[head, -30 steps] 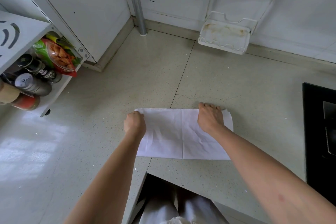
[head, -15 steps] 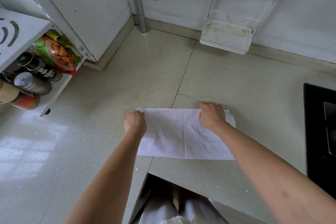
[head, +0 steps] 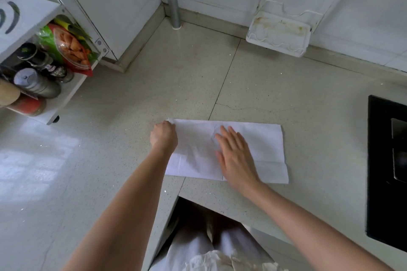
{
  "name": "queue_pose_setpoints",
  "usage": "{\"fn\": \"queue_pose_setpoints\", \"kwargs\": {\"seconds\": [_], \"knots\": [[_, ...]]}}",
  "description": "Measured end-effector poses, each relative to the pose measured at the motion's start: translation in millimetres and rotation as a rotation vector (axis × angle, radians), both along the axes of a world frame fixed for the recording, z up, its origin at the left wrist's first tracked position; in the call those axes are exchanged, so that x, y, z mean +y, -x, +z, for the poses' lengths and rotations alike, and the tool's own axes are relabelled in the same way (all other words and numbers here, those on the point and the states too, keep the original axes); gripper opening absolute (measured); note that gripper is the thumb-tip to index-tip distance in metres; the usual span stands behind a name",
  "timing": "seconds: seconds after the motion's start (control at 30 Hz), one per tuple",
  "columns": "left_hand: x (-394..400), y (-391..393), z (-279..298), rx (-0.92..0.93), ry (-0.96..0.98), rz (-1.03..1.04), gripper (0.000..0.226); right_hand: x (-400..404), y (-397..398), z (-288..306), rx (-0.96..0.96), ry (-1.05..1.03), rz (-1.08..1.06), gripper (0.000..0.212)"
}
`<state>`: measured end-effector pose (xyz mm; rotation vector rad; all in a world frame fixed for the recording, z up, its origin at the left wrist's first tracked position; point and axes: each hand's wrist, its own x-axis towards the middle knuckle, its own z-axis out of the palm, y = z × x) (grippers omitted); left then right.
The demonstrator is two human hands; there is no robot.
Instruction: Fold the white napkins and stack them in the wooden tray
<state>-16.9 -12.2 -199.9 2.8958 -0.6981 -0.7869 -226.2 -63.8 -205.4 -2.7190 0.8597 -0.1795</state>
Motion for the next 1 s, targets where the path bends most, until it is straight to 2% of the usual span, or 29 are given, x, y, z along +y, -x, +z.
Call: {"fn": "queue_pose_setpoints", "kwargs": {"seconds": [0.13,0.23,0.3,0.33,0.4,0.53,0.6,0.8,0.93,1.0], "knots": [[5.2,10.2,7.0,-0.091,0.058,-0.031,0.032,20.9,14.5,-45.8,0.192,-0.050,0.034,0.055],[27.3,30.9,-4.3,-0.363,0.342,-0.375,0.038,21.2,12.0,-52.3,0.204,-0.032,0.021,0.057],[42.6,56.4,-17.6,-0.298,0.452,-0.613,0.045,23.3,10.8,-50.5,0.195,-0.012,0.007,0.057],[48.4,69.6,-23.7,-0.214,0.418,-0.667,0.051,24.7,10.2,-49.7,0.183,0.002,-0.008,0.057],[58.0,87.5,-36.0,-0.101,0.328,-0.648,0.061,27.4,8.6,-49.7,0.155,0.020,-0.030,0.058],[63.5,87.3,-53.1,-0.196,0.251,-0.626,0.060,16.9,18.2,-51.0,0.163,0.053,0.003,0.060],[62.4,85.4,-54.2,-0.202,0.231,-0.617,0.063,0.6,37.1,-52.4,0.182,0.050,-0.053,0.061],[64.7,88.5,-46.7,-0.173,0.107,-0.654,0.079,-29.9,91.6,-47.5,0.239,-0.045,-0.438,0.070],[48.4,80.3,-26.0,-0.137,-0.043,-0.771,0.098,-33.9,83.4,-32.6,0.058,-0.155,-0.712,0.071],[33.3,73.8,-12.9,-0.138,-0.075,-0.898,0.109,-35.4,72.1,-20.3,0.021,-0.156,-0.862,0.062]]}}
